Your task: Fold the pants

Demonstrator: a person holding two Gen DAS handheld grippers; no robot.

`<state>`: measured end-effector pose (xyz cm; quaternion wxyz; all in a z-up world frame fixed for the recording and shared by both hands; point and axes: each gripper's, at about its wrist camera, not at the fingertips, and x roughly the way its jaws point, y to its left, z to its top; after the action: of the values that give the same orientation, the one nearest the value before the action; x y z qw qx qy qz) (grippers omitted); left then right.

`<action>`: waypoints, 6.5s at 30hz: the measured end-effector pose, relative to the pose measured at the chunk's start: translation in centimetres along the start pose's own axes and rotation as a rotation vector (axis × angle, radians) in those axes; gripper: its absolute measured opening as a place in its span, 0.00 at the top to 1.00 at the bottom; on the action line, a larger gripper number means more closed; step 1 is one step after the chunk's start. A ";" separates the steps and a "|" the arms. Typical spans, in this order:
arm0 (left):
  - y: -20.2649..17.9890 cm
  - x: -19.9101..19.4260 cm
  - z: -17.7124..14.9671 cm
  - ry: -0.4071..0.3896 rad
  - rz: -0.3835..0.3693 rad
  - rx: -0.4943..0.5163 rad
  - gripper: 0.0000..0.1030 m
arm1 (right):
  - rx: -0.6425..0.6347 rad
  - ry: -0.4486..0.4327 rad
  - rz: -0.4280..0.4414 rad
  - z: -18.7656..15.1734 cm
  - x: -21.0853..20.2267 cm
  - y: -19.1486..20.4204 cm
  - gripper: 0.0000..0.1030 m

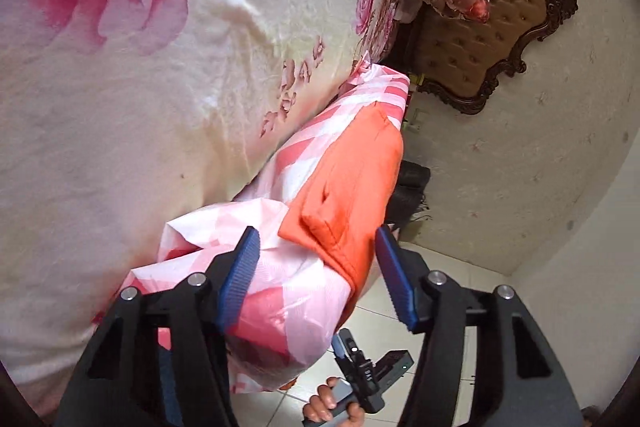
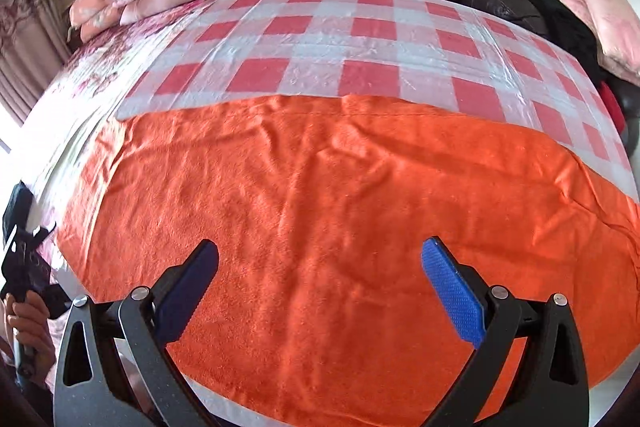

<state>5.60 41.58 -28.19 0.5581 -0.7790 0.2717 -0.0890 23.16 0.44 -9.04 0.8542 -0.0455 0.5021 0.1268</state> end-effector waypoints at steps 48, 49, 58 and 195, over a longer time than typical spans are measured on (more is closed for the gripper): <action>-7.6 28.0 -37.1 0.031 1.056 2.059 0.92 | 0.440 0.145 0.417 -1.9 -0.5 -18.1 0.05; -7.9 27.8 -37.0 0.019 1.047 2.052 0.92 | 0.431 0.163 0.440 -1.5 -0.1 -17.3 0.05; -10.2 26.1 -36.4 -0.032 0.969 1.995 0.92 | 0.336 0.314 0.538 2.6 3.1 -9.8 0.11; -8.6 22.5 -26.5 -0.047 1.055 1.342 0.02 | 0.071 -0.091 -0.119 0.5 -1.2 -9.2 0.37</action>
<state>15.49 10.06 -14.47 0.8752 -0.0565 0.4771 0.0568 25.42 -8.54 -8.19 0.8833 -0.0394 0.4632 0.0598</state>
